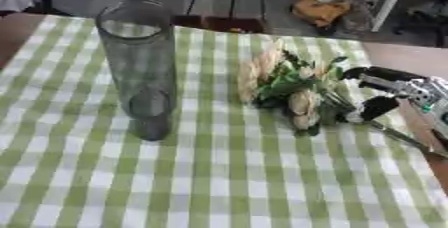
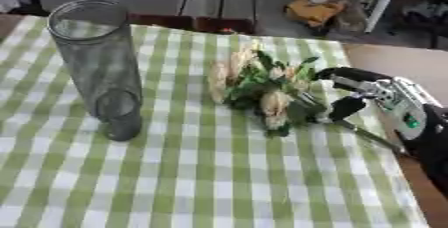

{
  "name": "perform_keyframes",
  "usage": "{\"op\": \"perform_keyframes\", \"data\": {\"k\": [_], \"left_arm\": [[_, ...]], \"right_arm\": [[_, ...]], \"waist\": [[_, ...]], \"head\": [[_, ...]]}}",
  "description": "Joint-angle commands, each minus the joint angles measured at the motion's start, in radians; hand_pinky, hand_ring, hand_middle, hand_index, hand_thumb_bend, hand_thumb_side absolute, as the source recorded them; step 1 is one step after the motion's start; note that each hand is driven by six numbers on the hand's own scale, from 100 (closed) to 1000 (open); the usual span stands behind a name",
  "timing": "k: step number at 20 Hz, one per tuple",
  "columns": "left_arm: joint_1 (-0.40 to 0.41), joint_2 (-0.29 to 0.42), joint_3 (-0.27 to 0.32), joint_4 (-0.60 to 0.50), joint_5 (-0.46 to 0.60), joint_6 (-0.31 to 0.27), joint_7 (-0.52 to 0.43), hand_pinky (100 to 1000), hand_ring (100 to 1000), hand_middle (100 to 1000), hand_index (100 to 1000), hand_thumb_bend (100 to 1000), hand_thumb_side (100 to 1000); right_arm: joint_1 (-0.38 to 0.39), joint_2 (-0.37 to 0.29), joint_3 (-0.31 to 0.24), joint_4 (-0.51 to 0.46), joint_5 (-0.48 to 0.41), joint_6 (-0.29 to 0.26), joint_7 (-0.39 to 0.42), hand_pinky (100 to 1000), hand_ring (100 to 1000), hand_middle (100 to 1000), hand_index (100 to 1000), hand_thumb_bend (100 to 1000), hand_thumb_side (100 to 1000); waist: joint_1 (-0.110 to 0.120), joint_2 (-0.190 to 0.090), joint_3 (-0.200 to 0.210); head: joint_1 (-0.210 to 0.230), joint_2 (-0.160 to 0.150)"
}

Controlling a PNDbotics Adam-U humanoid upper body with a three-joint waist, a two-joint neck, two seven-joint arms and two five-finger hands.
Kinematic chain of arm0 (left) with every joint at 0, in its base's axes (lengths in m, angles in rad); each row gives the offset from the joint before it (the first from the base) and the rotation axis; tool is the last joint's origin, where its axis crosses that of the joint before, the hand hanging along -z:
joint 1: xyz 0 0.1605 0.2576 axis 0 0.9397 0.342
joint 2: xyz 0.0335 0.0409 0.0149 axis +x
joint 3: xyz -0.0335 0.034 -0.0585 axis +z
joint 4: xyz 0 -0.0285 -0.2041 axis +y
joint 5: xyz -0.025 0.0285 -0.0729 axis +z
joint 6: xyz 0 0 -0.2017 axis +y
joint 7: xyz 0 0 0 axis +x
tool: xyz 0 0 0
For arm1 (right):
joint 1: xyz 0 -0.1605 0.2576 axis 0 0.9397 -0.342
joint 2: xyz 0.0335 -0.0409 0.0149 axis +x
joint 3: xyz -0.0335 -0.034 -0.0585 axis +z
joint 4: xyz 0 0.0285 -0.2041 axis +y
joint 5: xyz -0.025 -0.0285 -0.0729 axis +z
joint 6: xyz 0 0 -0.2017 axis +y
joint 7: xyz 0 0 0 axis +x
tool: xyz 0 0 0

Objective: Arrange flowers into the vase.

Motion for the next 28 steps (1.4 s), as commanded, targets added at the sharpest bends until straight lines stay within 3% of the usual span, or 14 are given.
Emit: {"op": "perform_keyframes", "data": {"k": [1, 13, 18, 23, 28], "left_arm": [[-0.016, 0.008, -0.003, -0.014, 0.002, 0.003, -0.002, 605, 882, 922, 917, 100, 874], [-0.016, 0.007, -0.003, -0.014, 0.004, 0.004, -0.005, 604, 883, 923, 917, 100, 873], [-0.015, 0.005, -0.005, -0.014, 0.004, 0.007, -0.006, 602, 884, 924, 917, 100, 876], [-0.015, 0.005, -0.005, -0.014, 0.003, 0.010, -0.007, 601, 884, 924, 916, 100, 876], [-0.014, 0.004, -0.007, -0.014, 0.003, 0.011, -0.010, 600, 884, 925, 916, 100, 877]], "right_arm": [[-0.009, -0.023, 0.000, 0.003, 0.010, -0.002, -0.009, 833, 974, 916, 956, 577, 447], [-0.013, -0.016, 0.009, 0.008, 0.021, -0.017, -0.013, 825, 965, 903, 943, 538, 449], [-0.015, -0.013, 0.007, 0.006, 0.014, -0.016, -0.053, 769, 901, 842, 898, 506, 495], [-0.012, -0.012, 0.012, -0.001, 0.015, -0.018, -0.113, 681, 809, 746, 815, 376, 539], [-0.012, -0.011, 0.019, -0.004, 0.023, -0.021, -0.131, 666, 790, 726, 793, 293, 537]], "waist": [[0.005, -0.015, -0.001], [0.006, -0.011, 0.002], [0.004, -0.007, 0.002], [0.003, -0.005, 0.005], [0.002, -0.004, 0.005]], "head": [[-0.002, -0.016], [-0.011, -0.017], [-0.012, -0.019], [-0.013, -0.019], [-0.016, -0.022]]}}
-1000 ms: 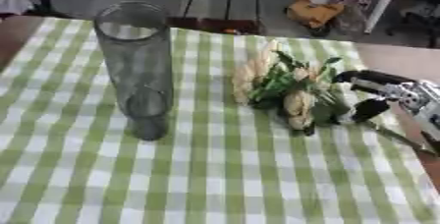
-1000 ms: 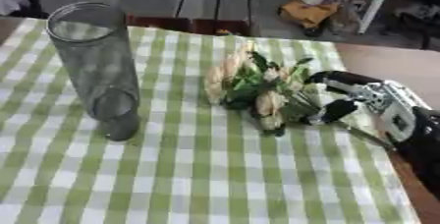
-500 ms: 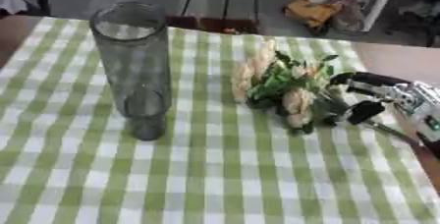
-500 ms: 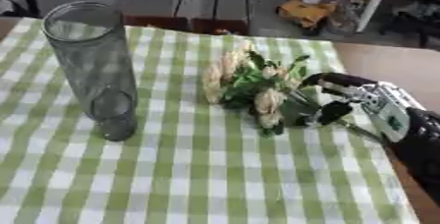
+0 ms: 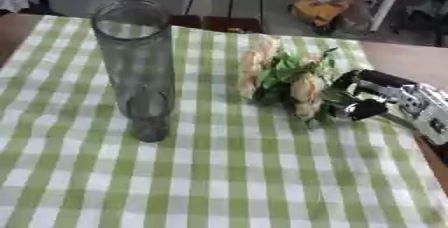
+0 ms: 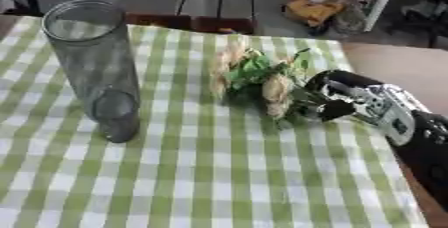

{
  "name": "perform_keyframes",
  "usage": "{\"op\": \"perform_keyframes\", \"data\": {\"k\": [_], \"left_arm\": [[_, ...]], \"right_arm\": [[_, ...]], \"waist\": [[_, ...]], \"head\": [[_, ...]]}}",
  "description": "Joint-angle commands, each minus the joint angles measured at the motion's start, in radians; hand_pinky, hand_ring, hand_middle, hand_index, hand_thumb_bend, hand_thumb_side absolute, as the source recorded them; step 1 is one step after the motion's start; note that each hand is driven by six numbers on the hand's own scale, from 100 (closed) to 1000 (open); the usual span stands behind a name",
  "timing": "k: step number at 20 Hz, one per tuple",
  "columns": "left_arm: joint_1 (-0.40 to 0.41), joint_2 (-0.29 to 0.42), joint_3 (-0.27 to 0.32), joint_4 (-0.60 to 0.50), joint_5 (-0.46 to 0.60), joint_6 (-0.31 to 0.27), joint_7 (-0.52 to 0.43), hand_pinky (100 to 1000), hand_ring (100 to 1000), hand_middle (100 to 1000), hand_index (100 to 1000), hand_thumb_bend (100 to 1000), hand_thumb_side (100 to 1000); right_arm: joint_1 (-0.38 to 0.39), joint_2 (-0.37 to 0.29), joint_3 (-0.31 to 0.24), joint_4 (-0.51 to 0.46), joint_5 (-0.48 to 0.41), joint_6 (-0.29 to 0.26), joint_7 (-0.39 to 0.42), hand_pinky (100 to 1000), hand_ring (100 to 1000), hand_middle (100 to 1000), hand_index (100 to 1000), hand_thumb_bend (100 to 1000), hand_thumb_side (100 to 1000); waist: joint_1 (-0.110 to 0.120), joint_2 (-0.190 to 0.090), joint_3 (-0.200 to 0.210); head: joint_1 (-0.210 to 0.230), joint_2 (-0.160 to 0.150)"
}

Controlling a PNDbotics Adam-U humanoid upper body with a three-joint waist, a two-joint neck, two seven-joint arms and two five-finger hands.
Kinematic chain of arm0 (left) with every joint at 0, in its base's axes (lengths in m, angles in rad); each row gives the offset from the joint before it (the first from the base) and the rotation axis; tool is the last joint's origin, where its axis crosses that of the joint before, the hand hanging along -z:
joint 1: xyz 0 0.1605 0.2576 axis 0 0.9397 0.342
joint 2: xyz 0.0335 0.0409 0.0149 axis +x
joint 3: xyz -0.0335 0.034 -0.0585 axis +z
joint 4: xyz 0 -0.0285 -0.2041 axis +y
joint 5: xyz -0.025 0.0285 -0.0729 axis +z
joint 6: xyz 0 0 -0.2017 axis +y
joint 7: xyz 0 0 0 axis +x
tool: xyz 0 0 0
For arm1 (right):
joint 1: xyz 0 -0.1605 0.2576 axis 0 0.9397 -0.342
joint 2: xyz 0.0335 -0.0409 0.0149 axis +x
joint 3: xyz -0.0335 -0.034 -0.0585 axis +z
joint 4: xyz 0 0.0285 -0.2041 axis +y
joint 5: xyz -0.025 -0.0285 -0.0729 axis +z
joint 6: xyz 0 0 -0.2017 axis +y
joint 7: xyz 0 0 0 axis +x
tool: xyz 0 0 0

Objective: Arrange flowers into the vase.

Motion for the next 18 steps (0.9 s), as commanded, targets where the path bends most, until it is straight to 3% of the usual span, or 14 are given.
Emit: {"op": "perform_keyframes", "data": {"k": [1, 9, 18], "left_arm": [[-0.014, 0.004, -0.004, -0.014, 0.002, 0.004, -0.003, 600, 884, 925, 916, 100, 878], [-0.014, 0.004, -0.003, -0.014, 0.003, 0.006, -0.005, 599, 885, 923, 915, 100, 878], [-0.013, 0.003, -0.004, -0.014, 0.004, 0.010, -0.005, 597, 886, 923, 915, 100, 879]], "right_arm": [[-0.012, -0.028, -0.004, -0.013, 0.011, -0.001, -0.015, 664, 789, 725, 792, 283, 530], [-0.019, -0.018, 0.011, 0.010, 0.036, -0.010, -0.009, 656, 791, 692, 806, 303, 412], [-0.039, -0.003, 0.020, 0.027, 0.057, -0.021, -0.010, 642, 766, 625, 790, 311, 415]], "waist": [[0.002, -0.014, -0.001], [0.001, -0.009, 0.004], [-0.001, -0.006, 0.006]], "head": [[-0.005, -0.013], [-0.006, -0.016], [-0.012, -0.017]]}}
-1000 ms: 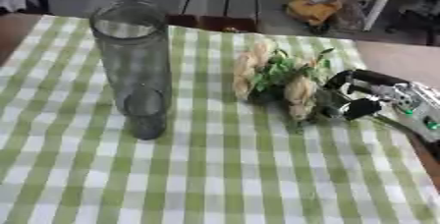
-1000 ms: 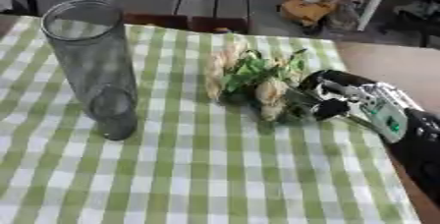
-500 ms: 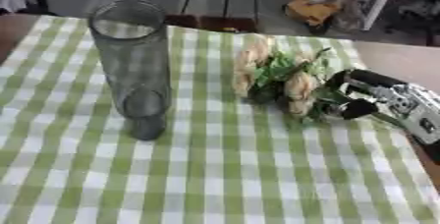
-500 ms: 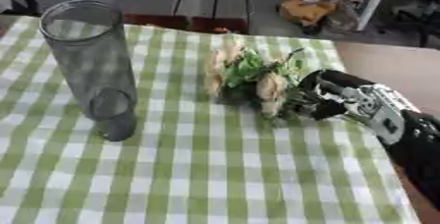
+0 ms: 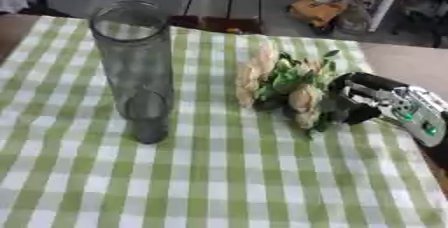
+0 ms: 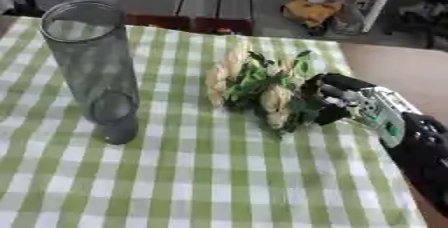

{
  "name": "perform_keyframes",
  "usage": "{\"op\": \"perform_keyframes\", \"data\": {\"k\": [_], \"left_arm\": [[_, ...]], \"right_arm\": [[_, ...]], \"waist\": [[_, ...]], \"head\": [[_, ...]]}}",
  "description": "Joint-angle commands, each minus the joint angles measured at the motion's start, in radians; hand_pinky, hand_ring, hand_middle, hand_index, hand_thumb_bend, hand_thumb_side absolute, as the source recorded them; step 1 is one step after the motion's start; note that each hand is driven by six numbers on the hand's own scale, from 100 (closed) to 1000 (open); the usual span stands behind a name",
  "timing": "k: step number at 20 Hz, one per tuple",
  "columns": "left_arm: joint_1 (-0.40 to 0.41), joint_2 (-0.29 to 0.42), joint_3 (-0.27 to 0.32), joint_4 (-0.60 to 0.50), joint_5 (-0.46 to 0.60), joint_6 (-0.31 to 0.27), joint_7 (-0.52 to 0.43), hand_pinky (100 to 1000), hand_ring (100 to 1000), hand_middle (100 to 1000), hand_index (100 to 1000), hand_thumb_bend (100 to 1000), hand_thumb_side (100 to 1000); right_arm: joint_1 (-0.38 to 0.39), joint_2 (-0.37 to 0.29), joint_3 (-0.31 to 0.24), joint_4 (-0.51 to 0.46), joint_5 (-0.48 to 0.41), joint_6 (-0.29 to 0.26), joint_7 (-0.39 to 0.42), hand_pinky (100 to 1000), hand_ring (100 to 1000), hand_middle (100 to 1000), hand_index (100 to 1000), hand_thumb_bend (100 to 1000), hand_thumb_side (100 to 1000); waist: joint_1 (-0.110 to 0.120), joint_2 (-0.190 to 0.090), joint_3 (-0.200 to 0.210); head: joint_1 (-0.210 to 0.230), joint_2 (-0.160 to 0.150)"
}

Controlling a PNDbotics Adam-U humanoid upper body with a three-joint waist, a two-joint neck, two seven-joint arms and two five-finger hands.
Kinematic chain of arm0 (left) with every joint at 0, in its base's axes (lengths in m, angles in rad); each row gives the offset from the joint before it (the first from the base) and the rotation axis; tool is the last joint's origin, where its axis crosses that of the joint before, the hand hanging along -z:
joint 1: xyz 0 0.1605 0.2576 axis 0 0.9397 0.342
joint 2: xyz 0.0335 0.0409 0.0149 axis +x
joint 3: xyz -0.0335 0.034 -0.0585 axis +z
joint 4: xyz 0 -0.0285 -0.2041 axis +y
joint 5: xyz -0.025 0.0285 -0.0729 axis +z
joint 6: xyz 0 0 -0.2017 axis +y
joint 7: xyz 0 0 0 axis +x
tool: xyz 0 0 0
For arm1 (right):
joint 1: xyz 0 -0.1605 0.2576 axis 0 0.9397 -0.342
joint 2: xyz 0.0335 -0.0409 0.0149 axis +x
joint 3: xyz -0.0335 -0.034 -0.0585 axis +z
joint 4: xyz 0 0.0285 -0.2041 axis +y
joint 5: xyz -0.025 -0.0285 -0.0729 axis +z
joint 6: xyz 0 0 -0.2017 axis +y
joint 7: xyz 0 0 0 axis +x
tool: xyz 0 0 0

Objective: Arrange flowers into the vase.

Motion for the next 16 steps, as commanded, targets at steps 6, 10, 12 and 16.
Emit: {"op": "perform_keyframes", "data": {"k": [6, 10, 12, 16], "left_arm": [[-0.014, 0.004, -0.002, -0.014, 0.003, 0.006, -0.002, 597, 886, 923, 915, 100, 878], [-0.015, 0.005, -0.003, -0.014, 0.003, 0.006, -0.004, 596, 886, 924, 917, 100, 877], [-0.016, 0.004, -0.004, -0.014, 0.003, 0.007, -0.006, 596, 886, 924, 919, 100, 877], [-0.017, 0.004, -0.004, -0.014, 0.004, 0.008, -0.008, 595, 885, 924, 922, 100, 875]], "right_arm": [[-0.014, -0.018, 0.005, 0.004, 0.024, 0.005, -0.029, 479, 503, 448, 628, 287, 441], [-0.013, -0.022, 0.005, -0.001, 0.042, 0.002, -0.054, 422, 395, 336, 497, 262, 470], [-0.015, -0.022, 0.006, -0.001, 0.054, -0.001, -0.069, 401, 365, 293, 460, 263, 474], [-0.028, -0.017, 0.016, 0.020, 0.100, -0.015, -0.113, 375, 327, 241, 386, 262, 488]], "waist": [[0.003, -0.011, 0.003], [0.003, -0.010, 0.001], [0.002, -0.009, 0.001], [0.003, -0.008, 0.002]], "head": [[-0.007, -0.008], [-0.008, -0.009], [-0.008, -0.009], [-0.009, -0.011]]}}
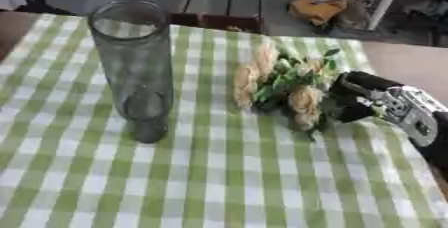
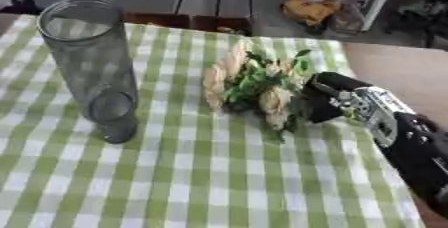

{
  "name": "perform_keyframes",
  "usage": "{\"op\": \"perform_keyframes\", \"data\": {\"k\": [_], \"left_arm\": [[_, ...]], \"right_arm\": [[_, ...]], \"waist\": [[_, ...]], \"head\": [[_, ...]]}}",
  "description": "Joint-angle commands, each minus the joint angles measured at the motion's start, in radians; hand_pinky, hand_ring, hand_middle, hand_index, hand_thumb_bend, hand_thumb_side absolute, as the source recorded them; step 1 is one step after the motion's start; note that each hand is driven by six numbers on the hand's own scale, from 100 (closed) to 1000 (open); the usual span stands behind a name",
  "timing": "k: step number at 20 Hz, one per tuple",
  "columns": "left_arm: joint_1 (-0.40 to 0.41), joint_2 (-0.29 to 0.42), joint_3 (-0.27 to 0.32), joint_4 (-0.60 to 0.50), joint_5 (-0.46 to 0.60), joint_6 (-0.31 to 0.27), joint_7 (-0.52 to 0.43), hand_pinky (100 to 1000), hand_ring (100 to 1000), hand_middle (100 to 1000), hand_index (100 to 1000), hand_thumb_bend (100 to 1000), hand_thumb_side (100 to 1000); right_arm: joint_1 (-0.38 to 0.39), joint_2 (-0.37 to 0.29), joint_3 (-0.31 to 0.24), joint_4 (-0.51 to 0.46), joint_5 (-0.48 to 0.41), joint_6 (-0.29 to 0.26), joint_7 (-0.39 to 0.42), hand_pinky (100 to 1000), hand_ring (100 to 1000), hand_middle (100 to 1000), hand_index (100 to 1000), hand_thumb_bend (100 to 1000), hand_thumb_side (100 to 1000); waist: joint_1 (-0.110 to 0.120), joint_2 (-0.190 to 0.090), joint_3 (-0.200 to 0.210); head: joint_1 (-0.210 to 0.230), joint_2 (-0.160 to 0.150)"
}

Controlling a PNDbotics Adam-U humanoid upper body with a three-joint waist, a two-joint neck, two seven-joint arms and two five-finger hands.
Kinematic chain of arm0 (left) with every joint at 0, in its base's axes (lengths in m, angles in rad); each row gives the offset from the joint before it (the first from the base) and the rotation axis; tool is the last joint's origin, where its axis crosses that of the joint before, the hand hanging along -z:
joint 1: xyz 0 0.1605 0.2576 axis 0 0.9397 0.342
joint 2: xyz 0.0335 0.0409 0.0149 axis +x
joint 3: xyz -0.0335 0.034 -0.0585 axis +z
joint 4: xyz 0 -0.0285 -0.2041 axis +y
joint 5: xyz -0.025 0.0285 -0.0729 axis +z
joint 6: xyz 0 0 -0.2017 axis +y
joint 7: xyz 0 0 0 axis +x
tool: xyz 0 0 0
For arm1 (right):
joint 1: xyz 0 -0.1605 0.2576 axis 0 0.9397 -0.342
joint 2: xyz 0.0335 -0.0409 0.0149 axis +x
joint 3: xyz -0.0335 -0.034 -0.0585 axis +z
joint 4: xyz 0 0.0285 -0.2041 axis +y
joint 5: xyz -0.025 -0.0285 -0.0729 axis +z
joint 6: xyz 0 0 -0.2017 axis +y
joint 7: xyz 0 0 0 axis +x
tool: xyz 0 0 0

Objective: Arrange flowers into the vase.

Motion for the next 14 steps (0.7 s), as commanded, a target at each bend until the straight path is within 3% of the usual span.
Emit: {"op": "perform_keyframes", "data": {"k": [1, 5, 6, 10, 14], "left_arm": [[-0.017, 0.004, -0.003, -0.014, 0.004, 0.001, -0.003, 595, 886, 924, 922, 100, 875], [-0.017, 0.003, -0.006, -0.014, 0.005, 0.004, -0.008, 594, 886, 923, 922, 100, 875], [-0.017, 0.003, -0.006, -0.014, 0.006, 0.005, -0.008, 593, 885, 923, 922, 100, 875], [-0.017, 0.003, -0.006, -0.014, 0.007, 0.005, -0.010, 592, 884, 921, 921, 100, 874], [-0.016, 0.004, -0.006, -0.014, 0.008, 0.005, -0.012, 591, 883, 920, 919, 100, 874]], "right_arm": [[-0.025, -0.019, 0.002, 0.017, 0.054, -0.012, -0.048, 375, 327, 240, 386, 251, 498], [-0.048, 0.003, 0.004, 0.064, 0.118, -0.041, -0.155, 310, 257, 162, 300, 223, 577], [-0.053, 0.007, 0.006, 0.072, 0.132, -0.052, -0.181, 263, 204, 135, 264, 217, 594], [-0.063, 0.015, 0.007, 0.096, 0.162, -0.081, -0.240, 160, 100, 100, 172, 188, 596], [-0.064, 0.013, 0.007, 0.102, 0.156, -0.096, -0.259, 100, 100, 100, 109, 142, 590]], "waist": [[0.004, -0.014, 0.000], [0.005, -0.012, 0.003], [0.005, -0.012, 0.003], [0.004, -0.011, 0.005], [0.002, -0.011, 0.005]], "head": [[-0.003, -0.012], [-0.003, -0.015], [-0.004, -0.015], [-0.004, -0.014], [-0.003, -0.012]]}}
